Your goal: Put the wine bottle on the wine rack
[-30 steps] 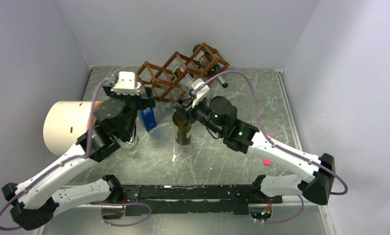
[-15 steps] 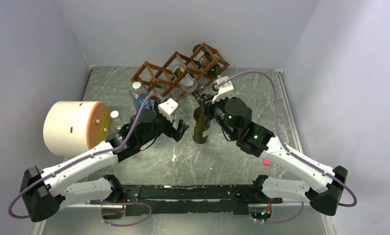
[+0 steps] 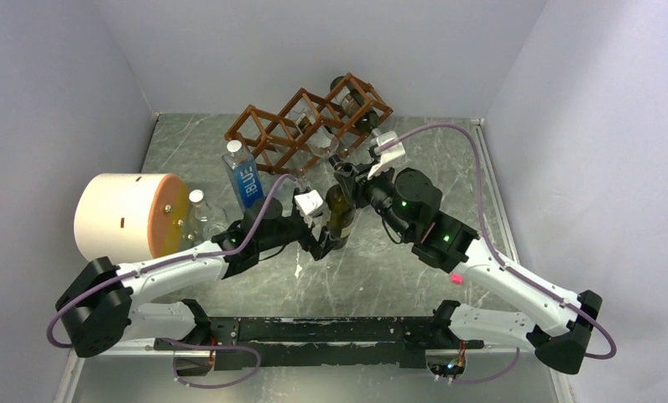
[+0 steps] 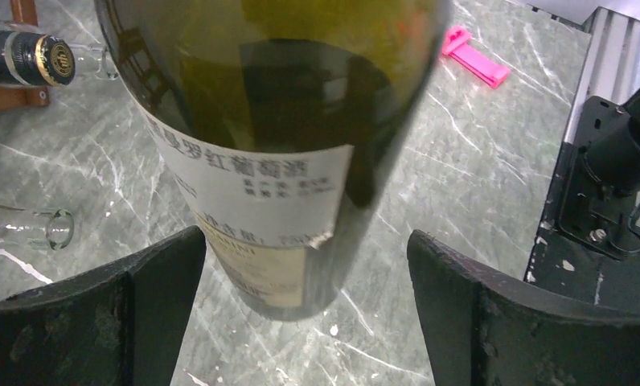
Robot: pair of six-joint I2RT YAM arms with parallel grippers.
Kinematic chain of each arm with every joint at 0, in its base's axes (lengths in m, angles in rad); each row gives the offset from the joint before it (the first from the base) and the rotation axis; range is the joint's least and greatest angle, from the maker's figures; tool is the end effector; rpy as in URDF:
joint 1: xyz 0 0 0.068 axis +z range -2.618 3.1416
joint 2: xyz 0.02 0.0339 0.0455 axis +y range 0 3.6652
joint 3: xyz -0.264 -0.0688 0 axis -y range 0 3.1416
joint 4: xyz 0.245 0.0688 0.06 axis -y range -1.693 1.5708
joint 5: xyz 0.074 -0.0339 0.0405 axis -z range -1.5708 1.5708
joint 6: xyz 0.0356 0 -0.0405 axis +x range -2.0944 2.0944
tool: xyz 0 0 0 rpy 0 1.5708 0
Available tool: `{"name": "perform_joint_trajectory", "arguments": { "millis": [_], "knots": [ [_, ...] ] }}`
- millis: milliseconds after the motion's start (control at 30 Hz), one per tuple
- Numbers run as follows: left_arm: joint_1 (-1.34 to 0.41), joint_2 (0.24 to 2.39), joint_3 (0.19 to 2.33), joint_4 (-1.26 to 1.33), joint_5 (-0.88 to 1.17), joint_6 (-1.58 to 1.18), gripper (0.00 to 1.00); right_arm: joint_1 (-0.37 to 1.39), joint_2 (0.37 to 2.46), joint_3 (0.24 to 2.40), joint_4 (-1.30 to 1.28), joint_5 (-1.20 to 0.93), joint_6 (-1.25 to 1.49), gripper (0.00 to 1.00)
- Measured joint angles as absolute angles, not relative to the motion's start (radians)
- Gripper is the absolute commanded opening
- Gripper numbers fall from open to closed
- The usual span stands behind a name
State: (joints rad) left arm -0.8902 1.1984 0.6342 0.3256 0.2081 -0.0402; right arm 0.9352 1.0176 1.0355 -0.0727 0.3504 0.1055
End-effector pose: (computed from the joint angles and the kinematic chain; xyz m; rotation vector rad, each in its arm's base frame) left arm 0.1634 -0.2135 0.2534 0.9161 1.6498 -0.8386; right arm 0.1478 0.1798 0.3966 -0.4056 1.5963 0.5150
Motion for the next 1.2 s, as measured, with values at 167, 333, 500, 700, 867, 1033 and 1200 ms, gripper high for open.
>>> {"name": "perform_joint_trajectory", "arguments": {
  "millis": [167,333,500,700,867,1033,1200],
  "knots": [
    [-0.890,1.230,0.621,0.420,0.204,-0.022,0.97,0.935,0.996,1.036,-0.068,0.301,0.117,0.00],
    [-0.890,1.234,0.596,0.533,0.201,-0.007,0.95,0.935,0.984,1.035,-0.053,0.260,0.124,0.00],
    [-0.890,1.248,0.581,0.591,0.191,-0.007,0.95,0.935,0.953,1.003,-0.016,0.212,0.126,0.00],
    [-0.890,1.261,0.577,0.627,0.184,-0.015,0.95,0.935,0.930,0.977,0.020,0.170,0.122,0.00],
    [-0.890,1.261,0.571,0.648,0.184,-0.015,0.78,0.934,0.915,0.955,0.046,0.146,0.119,0.00],
    [-0.894,1.261,0.567,0.653,0.205,0.015,0.08,0.931,0.912,0.954,0.044,0.142,0.119,0.08],
    [-0.894,1.266,0.591,0.613,0.218,0.078,0.07,0.931,0.900,0.959,0.013,0.150,0.121,0.56]
  ]
}}
